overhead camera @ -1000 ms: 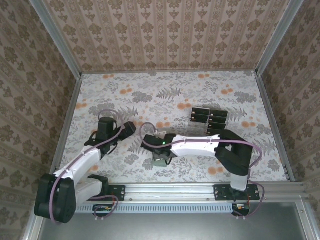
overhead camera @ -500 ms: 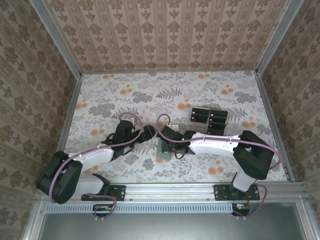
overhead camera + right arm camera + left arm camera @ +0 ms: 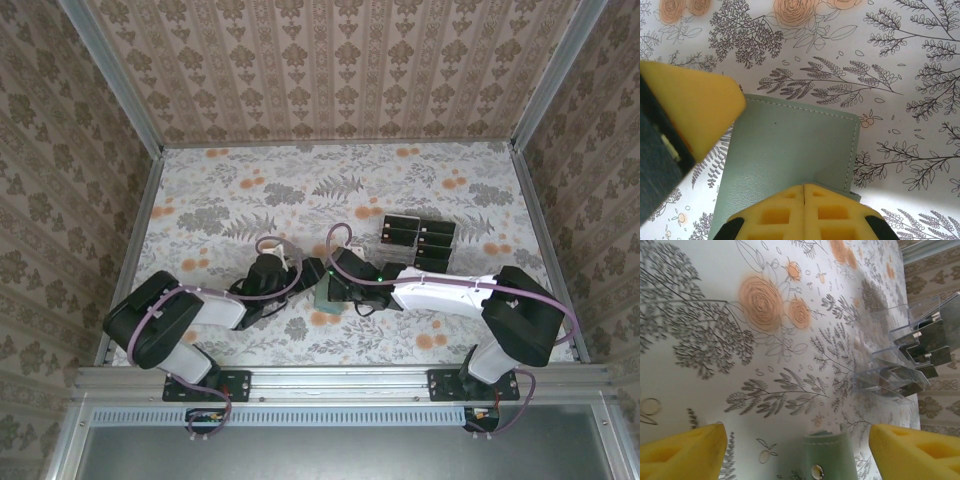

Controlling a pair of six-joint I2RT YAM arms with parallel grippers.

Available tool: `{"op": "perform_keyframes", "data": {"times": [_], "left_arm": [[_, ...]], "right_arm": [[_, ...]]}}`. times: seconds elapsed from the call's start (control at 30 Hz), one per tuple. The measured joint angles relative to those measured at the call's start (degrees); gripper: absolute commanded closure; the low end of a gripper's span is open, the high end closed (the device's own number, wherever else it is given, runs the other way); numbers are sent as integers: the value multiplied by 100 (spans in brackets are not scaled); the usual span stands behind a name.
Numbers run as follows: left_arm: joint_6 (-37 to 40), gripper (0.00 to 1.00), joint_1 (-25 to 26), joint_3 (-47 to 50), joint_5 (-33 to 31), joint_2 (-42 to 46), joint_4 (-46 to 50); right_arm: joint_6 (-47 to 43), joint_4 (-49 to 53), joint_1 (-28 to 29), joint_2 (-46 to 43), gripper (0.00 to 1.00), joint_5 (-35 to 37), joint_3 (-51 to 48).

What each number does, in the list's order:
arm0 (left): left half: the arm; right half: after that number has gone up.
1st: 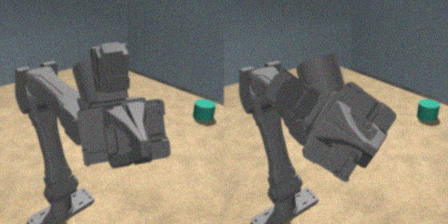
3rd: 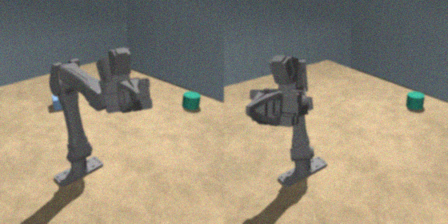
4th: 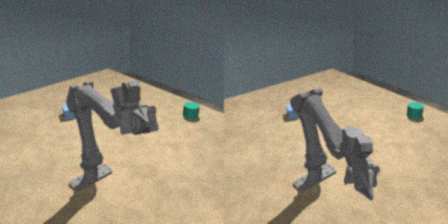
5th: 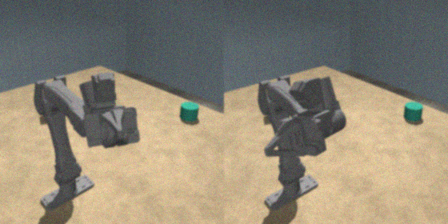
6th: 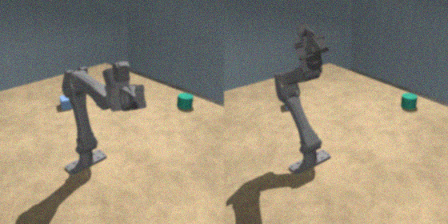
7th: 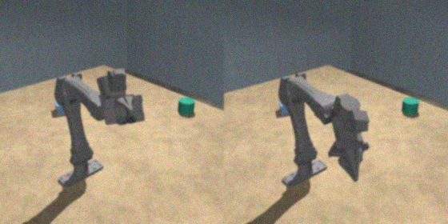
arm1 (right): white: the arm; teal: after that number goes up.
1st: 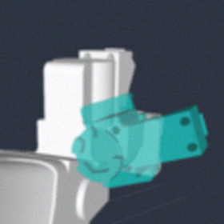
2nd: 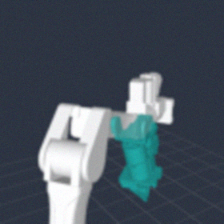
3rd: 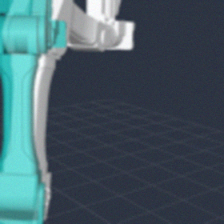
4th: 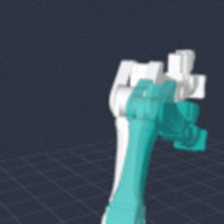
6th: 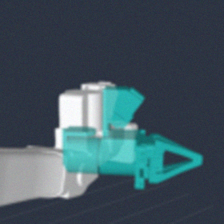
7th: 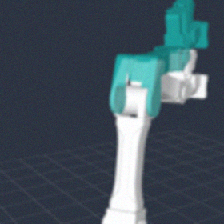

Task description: Put the credit cards into the card holder

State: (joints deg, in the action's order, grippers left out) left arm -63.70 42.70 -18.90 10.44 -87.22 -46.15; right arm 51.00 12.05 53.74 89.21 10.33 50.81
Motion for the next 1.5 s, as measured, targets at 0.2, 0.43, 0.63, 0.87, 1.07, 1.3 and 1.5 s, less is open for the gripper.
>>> {"op": "perform_keyframes", "data": {"times": [0.2, 0.43, 0.63, 0.87, 1.07, 1.3, 1.5], "left_arm": [[-214, 35, 205, 177, -138, -155, -501], [-275, 41, 358, 229, -229, -175, -813], [-269, 58, 446, 229, -304, -210, -962], [-190, 100, 483, 229, -308, -389, -1145], [-11, 100, 411, 238, -317, -407, -1198], [227, 51, 398, 258, -319, -472, -1193], [424, 34, 160, 352, -280, -302, -907]], "right_arm": [[15, -79, -37, -2, 100, -50, -79], [17, -203, -87, -2, 100, -98, -79], [17, -269, -114, -2, 100, -162, -79], [22, -369, -188, -116, 100, -208, -251], [157, -448, -511, -754, 100, -245, -966], [166, -522, -597, -994, 100, -302, -1213], [50, -570, -597, -1093, 100, -490, -1117]]}}
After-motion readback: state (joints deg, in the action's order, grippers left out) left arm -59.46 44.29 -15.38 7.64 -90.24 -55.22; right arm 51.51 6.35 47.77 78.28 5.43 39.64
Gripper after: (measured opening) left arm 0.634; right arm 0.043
